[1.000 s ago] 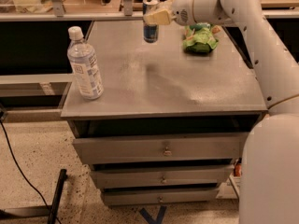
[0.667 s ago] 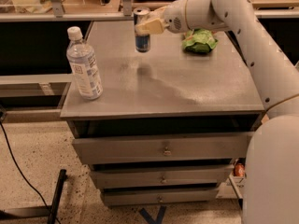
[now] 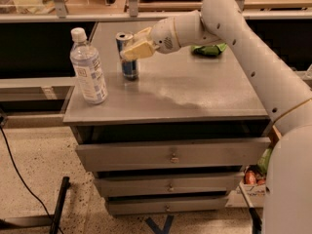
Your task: Move redbull can near blue plastic bottle
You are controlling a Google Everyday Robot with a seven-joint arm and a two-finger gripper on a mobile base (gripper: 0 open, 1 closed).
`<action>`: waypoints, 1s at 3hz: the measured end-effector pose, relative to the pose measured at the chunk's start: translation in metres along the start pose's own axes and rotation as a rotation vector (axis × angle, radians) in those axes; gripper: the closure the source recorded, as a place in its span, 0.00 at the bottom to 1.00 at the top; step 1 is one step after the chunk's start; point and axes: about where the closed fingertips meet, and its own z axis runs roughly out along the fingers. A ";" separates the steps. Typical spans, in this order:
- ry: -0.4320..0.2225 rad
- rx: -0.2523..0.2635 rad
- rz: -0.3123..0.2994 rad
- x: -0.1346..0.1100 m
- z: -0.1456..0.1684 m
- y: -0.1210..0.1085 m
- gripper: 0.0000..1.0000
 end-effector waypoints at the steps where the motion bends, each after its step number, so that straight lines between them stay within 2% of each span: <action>1: -0.041 -0.104 -0.004 -0.003 0.014 0.034 1.00; 2: -0.112 -0.187 -0.024 -0.013 0.021 0.060 1.00; 3: -0.161 -0.240 -0.061 -0.022 0.022 0.076 0.82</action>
Offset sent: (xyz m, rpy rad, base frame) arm -0.0865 0.0438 0.0128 0.1997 0.0141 0.3025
